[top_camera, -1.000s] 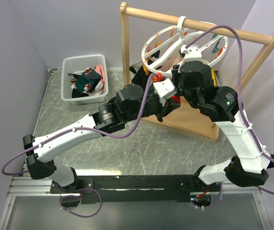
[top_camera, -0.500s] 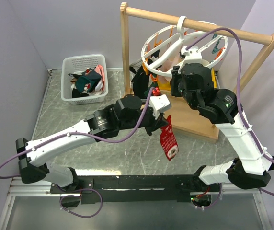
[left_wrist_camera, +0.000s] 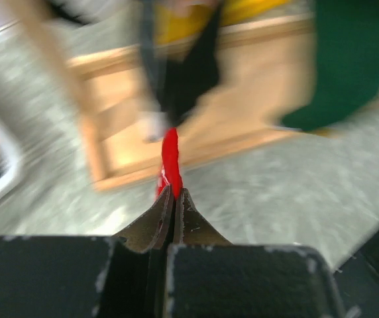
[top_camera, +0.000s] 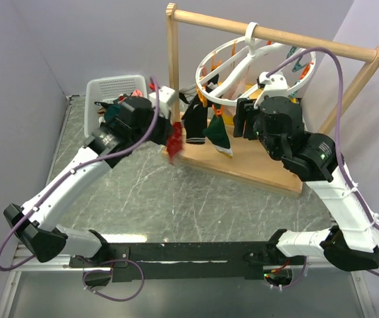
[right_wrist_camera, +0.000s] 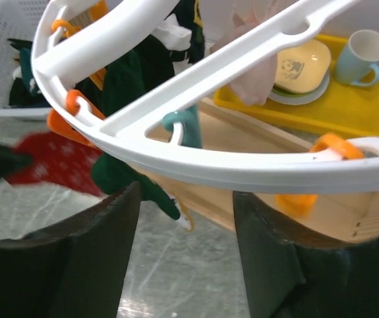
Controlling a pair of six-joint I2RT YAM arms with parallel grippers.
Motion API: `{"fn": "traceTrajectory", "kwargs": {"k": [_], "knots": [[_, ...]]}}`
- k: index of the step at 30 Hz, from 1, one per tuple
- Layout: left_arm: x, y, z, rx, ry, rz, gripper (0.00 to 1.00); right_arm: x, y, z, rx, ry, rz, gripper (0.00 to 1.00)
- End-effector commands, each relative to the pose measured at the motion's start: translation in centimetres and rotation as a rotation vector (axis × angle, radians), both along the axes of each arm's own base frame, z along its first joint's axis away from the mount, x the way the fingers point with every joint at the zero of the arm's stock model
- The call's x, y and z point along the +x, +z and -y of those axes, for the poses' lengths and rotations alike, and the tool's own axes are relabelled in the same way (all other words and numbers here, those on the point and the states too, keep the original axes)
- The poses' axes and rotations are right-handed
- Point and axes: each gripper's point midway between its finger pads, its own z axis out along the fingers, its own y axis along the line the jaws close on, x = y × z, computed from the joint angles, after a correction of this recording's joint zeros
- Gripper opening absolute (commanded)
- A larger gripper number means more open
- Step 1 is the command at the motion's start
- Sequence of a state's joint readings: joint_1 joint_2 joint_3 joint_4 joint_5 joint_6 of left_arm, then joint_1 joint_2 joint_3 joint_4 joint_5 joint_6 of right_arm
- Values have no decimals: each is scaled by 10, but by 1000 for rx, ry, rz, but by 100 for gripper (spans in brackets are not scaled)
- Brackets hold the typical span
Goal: Remove the socks clipped to the hanger
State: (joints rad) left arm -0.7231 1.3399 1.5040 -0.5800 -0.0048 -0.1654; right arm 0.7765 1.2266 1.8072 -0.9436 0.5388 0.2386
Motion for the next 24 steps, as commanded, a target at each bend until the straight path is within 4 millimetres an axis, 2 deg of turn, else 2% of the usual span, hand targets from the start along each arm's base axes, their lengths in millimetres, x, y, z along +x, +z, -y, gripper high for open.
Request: {"fn": "traceTrajectory", "kwargs": {"k": [1, 2, 6, 7, 8, 10, 11, 13, 14, 15, 16, 17, 18, 19, 20, 22, 23, 24], "knots": [[33, 20, -48, 5, 171, 14, 1, -6, 12, 11, 24, -16, 53, 73], [39, 24, -54, 3, 186, 22, 1, -9, 13, 13, 29, -13, 57, 78], [69, 43, -90, -9, 296, 55, 1, -15, 13, 16, 43, 4, 66, 86], [77, 38, -94, 6, 307, 41, 1, -18, 13, 17, 50, 8, 69, 88], [83, 46, -99, 3, 325, 58, 1, -20, 13, 18, 55, 12, 70, 89], [104, 41, -118, 35, 384, 53, 1, -24, 10, 20, 61, 19, 68, 90], [111, 50, -126, 32, 410, 70, 1, -27, 10, 20, 70, 29, 71, 90], [134, 44, -146, 57, 462, 56, 1, -33, 7, 22, 87, 43, 74, 90], [140, 56, -153, 51, 478, 75, 1, -34, 9, 20, 108, 60, 88, 90], [154, 48, -165, 68, 508, 60, 1, -36, 8, 19, 115, 72, 94, 90], [160, 50, -171, 74, 524, 63, 1, -41, 4, 22, 122, 81, 99, 90], [166, 64, -176, 61, 536, 92, 1, -43, 4, 22, 125, 95, 108, 90], [179, 58, -186, 62, 555, 77, 1, -45, 5, 21, 136, 108, 117, 90], [185, 61, -191, 50, 566, 83, 1, -49, 1, 25, 140, 104, 121, 90], [190, 79, -195, 20, 573, 120, 1, -50, 0, 26, 139, 105, 121, 90], [212, 80, -210, -14, 599, 128, 1, -53, -5, 30, 139, 106, 125, 90], [218, 96, -213, -49, 595, 169, 1, -54, -6, 31, 137, 103, 125, 90], [233, 97, -221, -97, 583, 184, 1, -56, -7, 34, 136, 100, 126, 90]]}}
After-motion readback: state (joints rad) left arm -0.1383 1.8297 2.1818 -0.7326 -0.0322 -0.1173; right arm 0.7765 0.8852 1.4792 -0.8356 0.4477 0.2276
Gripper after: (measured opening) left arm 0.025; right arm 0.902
